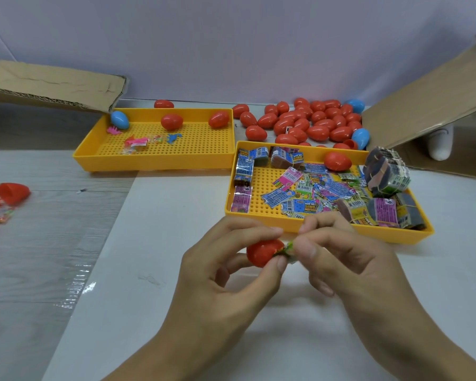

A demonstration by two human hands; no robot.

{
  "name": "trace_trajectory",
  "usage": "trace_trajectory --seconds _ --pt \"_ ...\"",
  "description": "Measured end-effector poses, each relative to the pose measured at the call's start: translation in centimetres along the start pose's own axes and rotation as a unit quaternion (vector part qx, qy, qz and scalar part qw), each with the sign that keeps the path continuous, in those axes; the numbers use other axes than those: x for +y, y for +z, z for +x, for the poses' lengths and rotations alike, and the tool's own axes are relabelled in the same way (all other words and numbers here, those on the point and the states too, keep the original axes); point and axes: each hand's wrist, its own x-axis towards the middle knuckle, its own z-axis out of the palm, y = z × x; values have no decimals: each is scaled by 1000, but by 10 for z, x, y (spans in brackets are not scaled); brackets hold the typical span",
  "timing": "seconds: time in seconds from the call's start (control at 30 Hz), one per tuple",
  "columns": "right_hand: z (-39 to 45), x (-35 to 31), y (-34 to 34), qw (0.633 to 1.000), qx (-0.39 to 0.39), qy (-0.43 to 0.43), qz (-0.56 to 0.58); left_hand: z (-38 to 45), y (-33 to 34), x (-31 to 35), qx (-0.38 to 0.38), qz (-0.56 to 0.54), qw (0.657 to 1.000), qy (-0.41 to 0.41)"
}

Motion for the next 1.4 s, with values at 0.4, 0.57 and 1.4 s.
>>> trace_trajectory --seconds 0.4,0.57,1.4 --pt "3 -6 -7 998 49 -29 -13 -1 0 2 8 -8 1000 -14" --pt "2 -4 -6 1000 6 -1 -10 -1 -2 2 9 -19 1000 -21" --pt "4 1 -9 1000 0 11 -21 0 -2 0 5 -1 1000 -21"
